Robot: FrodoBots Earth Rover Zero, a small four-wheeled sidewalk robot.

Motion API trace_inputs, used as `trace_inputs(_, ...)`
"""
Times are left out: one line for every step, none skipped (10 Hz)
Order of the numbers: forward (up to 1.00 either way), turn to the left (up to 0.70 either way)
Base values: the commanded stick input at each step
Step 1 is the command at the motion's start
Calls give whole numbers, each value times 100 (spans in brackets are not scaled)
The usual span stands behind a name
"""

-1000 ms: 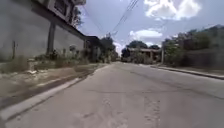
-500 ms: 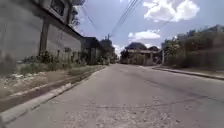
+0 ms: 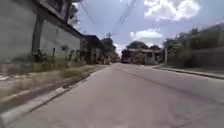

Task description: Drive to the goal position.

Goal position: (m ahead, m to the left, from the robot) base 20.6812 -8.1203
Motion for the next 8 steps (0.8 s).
trace_inputs(100,0)
trace_inputs(100,0)
trace_inputs(100,0)
trace_inputs(100,0)
trace_inputs(100,0)
trace_inputs(100,0)
trace_inputs(100,-9)
trace_inputs(100,-29)
